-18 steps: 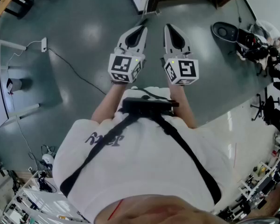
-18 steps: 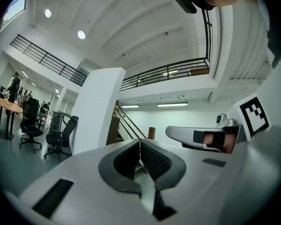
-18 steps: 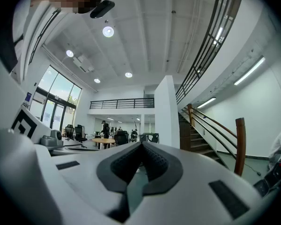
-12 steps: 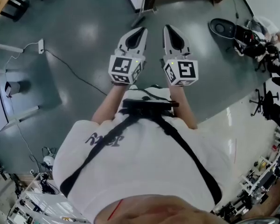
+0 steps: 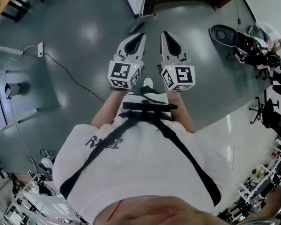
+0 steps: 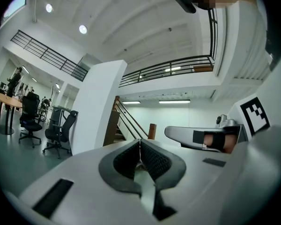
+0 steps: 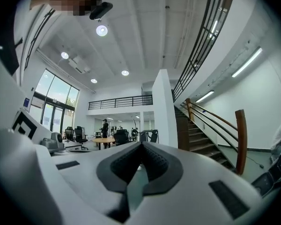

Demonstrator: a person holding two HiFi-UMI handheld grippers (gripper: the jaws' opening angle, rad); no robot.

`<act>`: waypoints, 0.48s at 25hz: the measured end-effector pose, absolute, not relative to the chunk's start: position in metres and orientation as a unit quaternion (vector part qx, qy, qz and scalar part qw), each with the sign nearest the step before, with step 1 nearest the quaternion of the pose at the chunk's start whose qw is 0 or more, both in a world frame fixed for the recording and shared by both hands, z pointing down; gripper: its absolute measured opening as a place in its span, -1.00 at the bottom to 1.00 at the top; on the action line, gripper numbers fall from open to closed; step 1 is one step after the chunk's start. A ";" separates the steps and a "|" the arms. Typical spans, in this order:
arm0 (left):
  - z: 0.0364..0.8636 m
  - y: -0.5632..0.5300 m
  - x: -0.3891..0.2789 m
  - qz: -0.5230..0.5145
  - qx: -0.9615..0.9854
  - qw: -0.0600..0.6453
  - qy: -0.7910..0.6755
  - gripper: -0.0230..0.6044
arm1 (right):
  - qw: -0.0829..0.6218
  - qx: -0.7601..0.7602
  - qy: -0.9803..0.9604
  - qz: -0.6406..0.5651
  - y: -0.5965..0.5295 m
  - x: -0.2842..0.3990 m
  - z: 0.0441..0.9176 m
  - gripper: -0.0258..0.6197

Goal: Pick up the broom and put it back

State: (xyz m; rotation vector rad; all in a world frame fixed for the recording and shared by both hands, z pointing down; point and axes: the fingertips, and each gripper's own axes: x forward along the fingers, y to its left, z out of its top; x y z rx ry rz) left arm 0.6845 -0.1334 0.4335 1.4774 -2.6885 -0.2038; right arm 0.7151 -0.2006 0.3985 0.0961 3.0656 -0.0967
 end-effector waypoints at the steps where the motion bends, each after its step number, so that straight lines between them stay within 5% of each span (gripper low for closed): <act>1: 0.436 -0.142 0.678 -0.064 0.476 0.034 -0.876 -0.89 | 0.037 0.033 0.998 -0.037 -0.211 0.709 0.401 -0.89; 12: 0.437 -0.212 0.615 -0.036 0.433 0.047 -0.899 -0.89 | 0.043 0.075 0.996 -0.031 -0.288 0.630 0.401 -0.89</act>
